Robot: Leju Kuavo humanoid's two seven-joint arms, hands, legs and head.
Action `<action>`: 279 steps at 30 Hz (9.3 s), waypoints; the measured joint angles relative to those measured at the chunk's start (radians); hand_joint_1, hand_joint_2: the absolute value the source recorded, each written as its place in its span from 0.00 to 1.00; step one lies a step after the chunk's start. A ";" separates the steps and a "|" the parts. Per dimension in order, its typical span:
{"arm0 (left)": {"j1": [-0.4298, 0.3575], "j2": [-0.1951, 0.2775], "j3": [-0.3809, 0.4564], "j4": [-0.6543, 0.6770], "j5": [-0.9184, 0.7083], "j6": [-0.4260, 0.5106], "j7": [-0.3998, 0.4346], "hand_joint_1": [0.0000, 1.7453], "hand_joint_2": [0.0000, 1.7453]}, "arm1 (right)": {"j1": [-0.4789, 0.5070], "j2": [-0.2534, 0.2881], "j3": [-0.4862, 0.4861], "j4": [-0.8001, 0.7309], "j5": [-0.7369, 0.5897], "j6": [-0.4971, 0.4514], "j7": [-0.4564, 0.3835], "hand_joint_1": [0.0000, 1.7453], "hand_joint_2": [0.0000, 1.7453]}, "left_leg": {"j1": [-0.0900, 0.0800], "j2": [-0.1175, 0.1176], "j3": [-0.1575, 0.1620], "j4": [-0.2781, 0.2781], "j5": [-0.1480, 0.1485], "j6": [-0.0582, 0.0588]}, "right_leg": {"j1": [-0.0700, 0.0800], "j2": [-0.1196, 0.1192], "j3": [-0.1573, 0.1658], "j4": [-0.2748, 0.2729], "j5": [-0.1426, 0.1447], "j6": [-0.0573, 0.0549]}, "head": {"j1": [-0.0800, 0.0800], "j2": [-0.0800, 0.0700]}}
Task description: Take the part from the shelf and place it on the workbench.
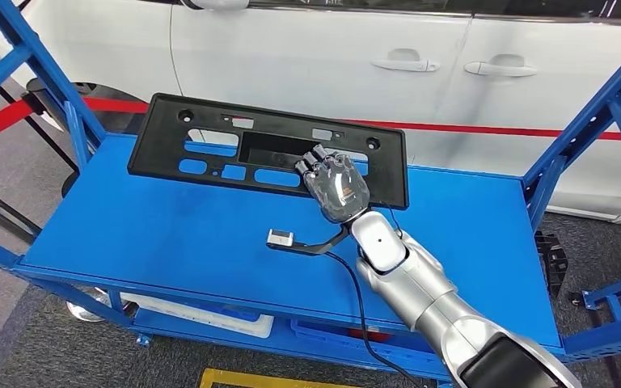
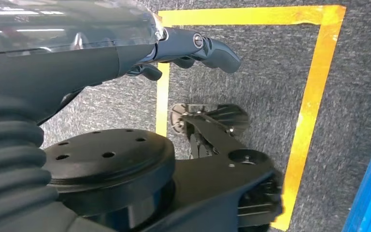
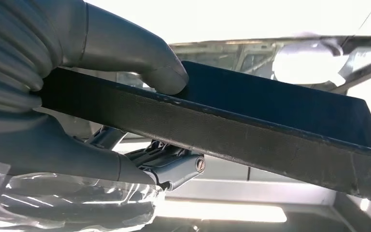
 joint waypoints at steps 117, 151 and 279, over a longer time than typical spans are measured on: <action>0.001 -0.025 0.024 0.000 -0.059 -0.014 0.125 0.00 1.00 | 0.533 0.058 -0.252 -0.780 -1.741 0.974 -0.503 1.00 1.00 | -0.001 0.012 0.049 -0.232 0.144 0.004 | -0.007 0.000 0.090 -0.002 -0.070 0.016 | 0.004 0.000; 0.003 -0.024 0.024 0.001 -0.061 -0.019 0.120 0.00 1.00 | 0.564 0.083 -0.298 -0.792 -1.712 1.005 -0.492 1.00 1.00 | -0.007 0.022 0.049 -0.075 -0.031 0.011 | -0.001 -0.008 0.052 -0.031 -0.008 0.001 | 0.011 0.000; -0.033 0.039 -0.076 -0.004 -0.212 0.010 0.151 0.00 1.00 | 0.723 0.163 -0.459 -0.981 -1.523 0.845 -0.562 1.00 1.00 | -0.008 0.006 0.027 -0.011 -0.003 0.007 | 0.018 0.059 0.025 0.014 -0.026 -0.018 | 0.035 0.000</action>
